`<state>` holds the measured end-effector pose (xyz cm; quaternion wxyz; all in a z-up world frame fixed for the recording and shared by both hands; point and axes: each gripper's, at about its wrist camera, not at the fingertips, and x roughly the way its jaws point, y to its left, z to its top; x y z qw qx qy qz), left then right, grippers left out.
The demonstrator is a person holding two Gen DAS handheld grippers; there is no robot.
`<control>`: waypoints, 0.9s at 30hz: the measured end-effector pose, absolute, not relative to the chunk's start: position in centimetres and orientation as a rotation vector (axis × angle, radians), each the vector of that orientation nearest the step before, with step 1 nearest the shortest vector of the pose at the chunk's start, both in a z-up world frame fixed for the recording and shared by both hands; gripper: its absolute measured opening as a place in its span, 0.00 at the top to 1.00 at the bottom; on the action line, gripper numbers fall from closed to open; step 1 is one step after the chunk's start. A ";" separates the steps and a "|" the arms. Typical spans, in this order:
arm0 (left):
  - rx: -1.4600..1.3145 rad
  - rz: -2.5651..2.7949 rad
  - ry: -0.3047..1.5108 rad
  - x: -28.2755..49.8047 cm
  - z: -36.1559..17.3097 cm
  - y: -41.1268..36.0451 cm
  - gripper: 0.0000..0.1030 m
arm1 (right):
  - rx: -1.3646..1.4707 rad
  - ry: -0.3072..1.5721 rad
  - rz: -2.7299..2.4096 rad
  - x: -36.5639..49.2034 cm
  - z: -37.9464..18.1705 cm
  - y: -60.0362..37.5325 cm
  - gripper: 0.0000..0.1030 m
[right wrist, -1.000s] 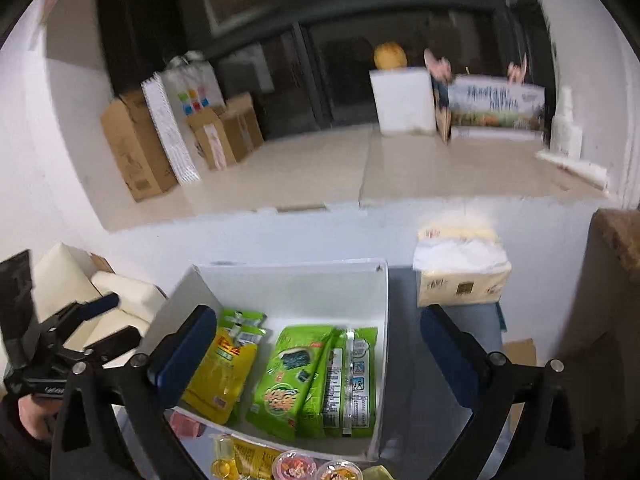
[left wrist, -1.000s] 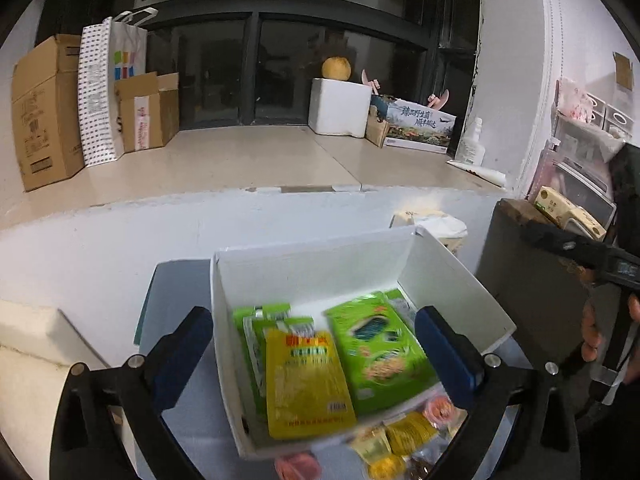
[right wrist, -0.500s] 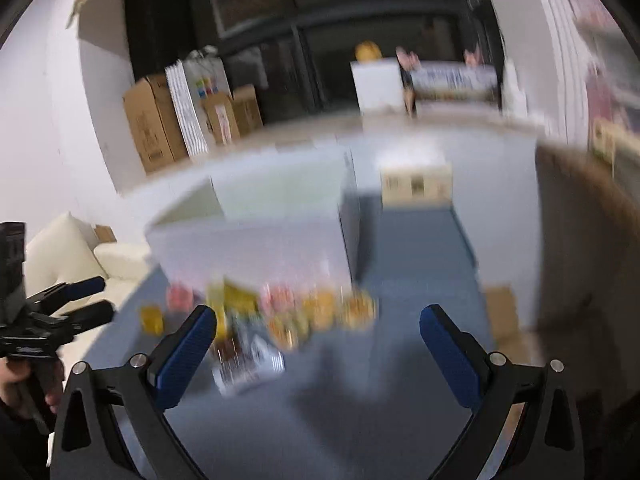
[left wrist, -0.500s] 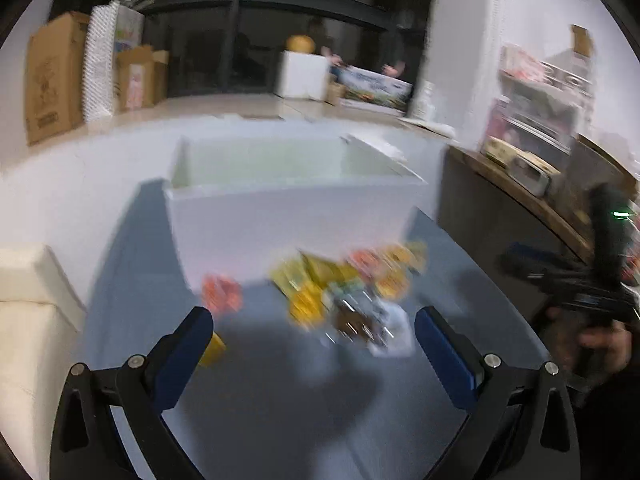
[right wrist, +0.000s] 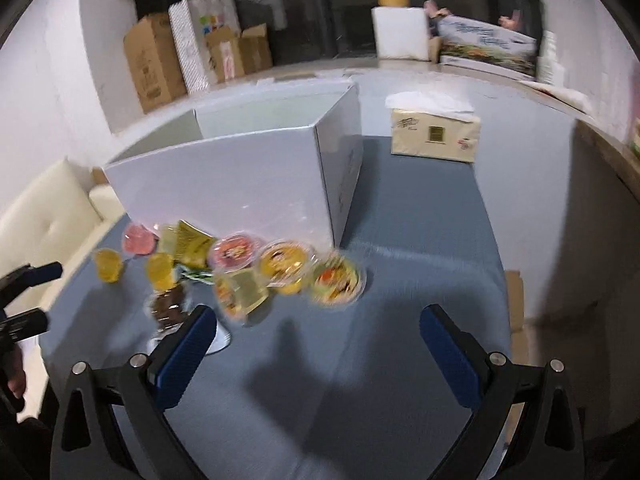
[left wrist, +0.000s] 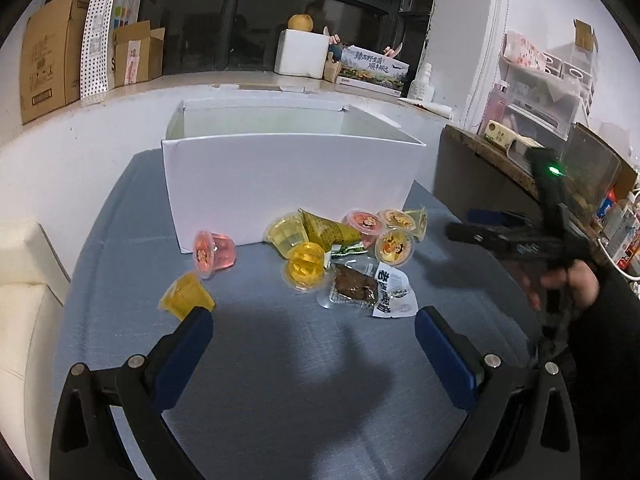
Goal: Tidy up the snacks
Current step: 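Grasp a round jelly cup with the right tool while the left grasps a yellow jelly cup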
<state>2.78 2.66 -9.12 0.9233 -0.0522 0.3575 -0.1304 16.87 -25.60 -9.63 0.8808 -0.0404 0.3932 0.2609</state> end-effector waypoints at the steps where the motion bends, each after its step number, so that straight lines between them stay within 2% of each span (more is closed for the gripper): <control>1: -0.106 -0.266 0.736 2.8 -9.2 2.7 0.00 | -0.085 0.827 0.553 17.5 -9.9 -25.6 0.00; 4: -0.103 -0.268 0.738 2.8 -9.3 2.6 0.00 | -0.064 0.857 0.584 19.8 -10.5 -25.9 0.02; 5: -0.104 -0.270 0.742 2.9 -9.4 2.6 0.00 | -0.067 0.859 0.585 20.1 -10.6 -25.9 0.06; 6: -0.104 -0.271 0.744 2.9 -9.5 2.6 0.00 | -0.080 0.864 0.586 20.5 -10.7 -25.7 0.16; 7: -0.104 -0.273 0.749 2.9 -9.6 2.5 0.00 | -0.104 0.888 0.583 20.8 -11.2 -25.4 0.22; 11: -0.099 -0.275 0.754 2.9 -9.8 2.4 0.00 | -0.079 0.920 0.638 21.2 -12.3 -25.1 0.23; 12: -0.100 -0.274 0.755 3.0 -9.8 2.4 0.00 | -0.081 0.915 0.647 21.2 -12.3 -25.1 0.26; 13: -0.100 -0.272 0.755 3.0 -9.9 2.5 0.00 | -0.082 0.910 0.651 21.1 -12.3 -25.1 0.42; 14: -0.101 -0.272 0.756 3.0 -9.9 2.5 0.00 | -0.080 0.911 0.662 21.1 -12.2 -25.0 0.50; 27: -0.104 -0.258 0.759 3.7 -10.4 5.5 0.00 | -0.051 0.869 0.685 15.9 -9.5 -26.5 0.50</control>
